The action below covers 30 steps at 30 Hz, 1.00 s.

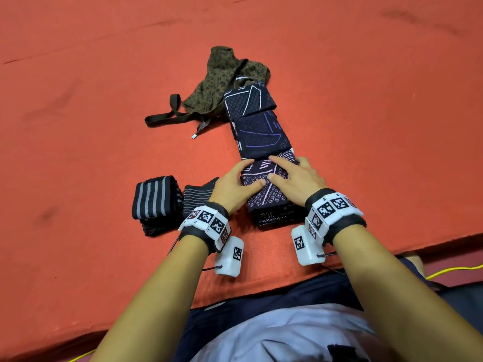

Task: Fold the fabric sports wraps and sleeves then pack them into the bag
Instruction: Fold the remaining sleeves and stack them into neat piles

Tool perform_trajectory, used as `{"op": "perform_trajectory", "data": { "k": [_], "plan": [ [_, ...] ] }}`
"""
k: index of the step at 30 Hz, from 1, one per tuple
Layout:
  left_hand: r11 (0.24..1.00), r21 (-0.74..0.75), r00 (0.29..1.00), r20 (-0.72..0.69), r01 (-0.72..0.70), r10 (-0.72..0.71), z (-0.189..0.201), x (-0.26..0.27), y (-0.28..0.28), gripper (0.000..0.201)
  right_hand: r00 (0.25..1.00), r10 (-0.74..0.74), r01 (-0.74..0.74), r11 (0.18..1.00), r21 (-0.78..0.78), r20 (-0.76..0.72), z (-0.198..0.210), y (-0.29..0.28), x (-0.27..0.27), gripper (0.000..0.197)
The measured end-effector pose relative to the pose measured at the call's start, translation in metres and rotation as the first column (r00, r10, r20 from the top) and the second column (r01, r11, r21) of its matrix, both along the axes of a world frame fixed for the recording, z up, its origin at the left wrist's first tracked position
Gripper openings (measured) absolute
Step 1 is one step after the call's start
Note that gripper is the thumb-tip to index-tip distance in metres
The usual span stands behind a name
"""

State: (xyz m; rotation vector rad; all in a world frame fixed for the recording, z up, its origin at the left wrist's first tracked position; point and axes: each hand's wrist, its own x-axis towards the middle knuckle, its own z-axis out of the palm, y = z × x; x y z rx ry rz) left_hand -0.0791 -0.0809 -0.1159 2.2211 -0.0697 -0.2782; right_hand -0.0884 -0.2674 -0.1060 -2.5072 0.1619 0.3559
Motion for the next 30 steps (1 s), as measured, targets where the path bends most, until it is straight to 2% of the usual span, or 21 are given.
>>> {"op": "perform_trajectory", "data": {
  "k": [4, 7, 9, 13, 17, 19, 21, 22, 26, 30],
  "plan": [
    [0.989, -0.074, 0.963, -0.245, -0.131, 0.11, -0.004, -0.009, 0.002, 0.087, 0.994, -0.107, 0.098, 0.973, 0.208, 0.034, 0.001, -0.012, -0.004, 0.072],
    [0.98, -0.084, 0.915, -0.381, -0.181, 0.136, -0.006, -0.015, -0.002, 0.098, 0.973, -0.208, 0.224, 0.951, 0.213, -0.096, 0.001, -0.02, -0.004, 0.071],
    [0.966, -0.129, 0.899, -0.412, -0.223, 0.153, -0.009, -0.016, -0.004, 0.096, 0.955, -0.239, 0.27, 0.945, 0.183, -0.176, -0.002, -0.021, -0.004, 0.071],
    [0.947, -0.18, 0.893, -0.417, -0.266, 0.171, -0.012, -0.014, -0.007, 0.089, 0.948, -0.228, 0.27, 0.946, 0.18, -0.223, -0.004, -0.02, -0.006, 0.073],
    [0.934, -0.198, 0.876, -0.445, -0.297, 0.184, -0.025, -0.011, -0.005, 0.099, 0.937, -0.221, 0.282, 0.935, 0.214, -0.269, -0.005, -0.019, -0.003, 0.079],
    [0.922, -0.221, 0.867, -0.462, -0.318, 0.188, -0.03, -0.009, -0.005, 0.102, 0.936, -0.222, 0.297, 0.915, 0.274, -0.275, -0.007, -0.02, -0.004, 0.071],
    [0.913, -0.247, 0.864, -0.471, -0.324, 0.179, -0.02, -0.011, -0.01, 0.092, 0.935, -0.229, 0.314, 0.888, 0.335, -0.271, -0.007, -0.021, -0.005, 0.055],
    [0.908, -0.266, 0.864, -0.474, -0.325, 0.17, -0.015, -0.013, -0.013, 0.082, 0.934, -0.23, 0.322, 0.873, 0.366, -0.273, -0.008, -0.022, -0.004, 0.054],
    [0.879, -0.356, 0.869, -0.48, -0.318, 0.12, 0.003, -0.018, -0.019, 0.064, 0.923, -0.205, 0.353, 0.786, 0.507, -0.324, -0.011, -0.023, -0.002, 0.082],
    [0.883, -0.368, 0.885, -0.454, -0.29, 0.101, 0.016, -0.017, -0.012, 0.051, 0.918, -0.172, 0.366, 0.712, 0.599, -0.357, -0.017, -0.024, 0.001, 0.09]
  ]
}}
